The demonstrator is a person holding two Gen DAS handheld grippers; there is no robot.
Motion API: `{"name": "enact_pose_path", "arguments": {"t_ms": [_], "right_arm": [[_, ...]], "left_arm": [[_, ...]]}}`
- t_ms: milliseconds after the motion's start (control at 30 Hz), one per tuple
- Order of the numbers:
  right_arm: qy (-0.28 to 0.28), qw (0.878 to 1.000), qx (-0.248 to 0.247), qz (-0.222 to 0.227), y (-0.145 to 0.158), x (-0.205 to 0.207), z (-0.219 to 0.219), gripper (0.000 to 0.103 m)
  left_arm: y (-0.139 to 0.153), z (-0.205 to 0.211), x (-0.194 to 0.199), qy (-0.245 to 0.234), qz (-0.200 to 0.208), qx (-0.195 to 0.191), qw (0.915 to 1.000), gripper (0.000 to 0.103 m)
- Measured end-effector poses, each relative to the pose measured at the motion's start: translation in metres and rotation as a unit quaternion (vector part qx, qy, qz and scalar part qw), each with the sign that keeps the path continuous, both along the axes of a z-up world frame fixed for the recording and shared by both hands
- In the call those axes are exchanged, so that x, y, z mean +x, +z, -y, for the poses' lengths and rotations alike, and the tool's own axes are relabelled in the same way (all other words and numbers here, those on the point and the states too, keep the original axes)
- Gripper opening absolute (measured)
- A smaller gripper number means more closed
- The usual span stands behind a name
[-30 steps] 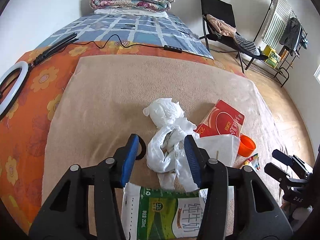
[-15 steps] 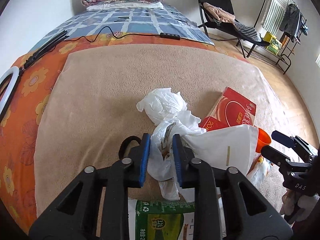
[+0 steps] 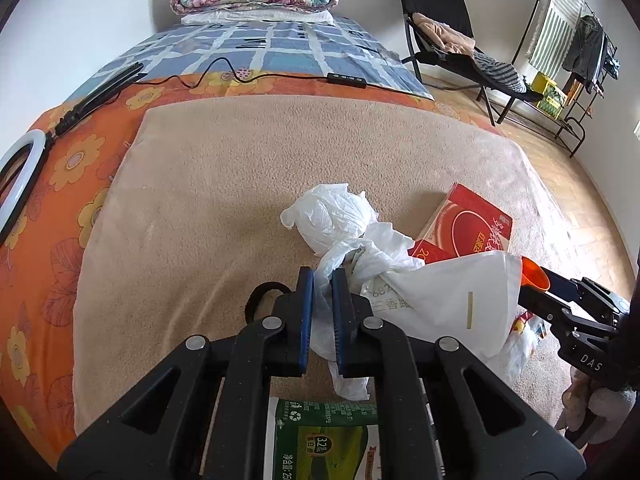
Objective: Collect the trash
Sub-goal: 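Grasp the white plastic bag with the left tool while the right tool grasps the orange cap, then carry the bag and orange cap to the wastebasket and open both tools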
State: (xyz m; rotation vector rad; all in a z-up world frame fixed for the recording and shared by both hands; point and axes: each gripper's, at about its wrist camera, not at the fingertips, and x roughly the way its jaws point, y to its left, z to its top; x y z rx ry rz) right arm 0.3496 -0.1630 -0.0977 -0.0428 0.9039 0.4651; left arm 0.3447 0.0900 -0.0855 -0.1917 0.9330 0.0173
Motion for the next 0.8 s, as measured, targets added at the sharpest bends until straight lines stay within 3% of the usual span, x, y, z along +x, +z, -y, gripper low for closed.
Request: {"name": "enact_pose_path", "arguments": {"t_ms": [467,800], "right_arm": [[0.001,0.999,0.026,0.034,0.044,-0.034,0.012,0.044],[0.036,0.997,0.011,0.065,0.081,-0.093,0.008,0.044]], "left_arm": [[0.045,-0.001,-0.024,0.0,0.041,-0.041,0.9983,0.007],[0.082,0.011,-0.083,-0.023,0.065,-0.034,0.9971,0.007]]}}
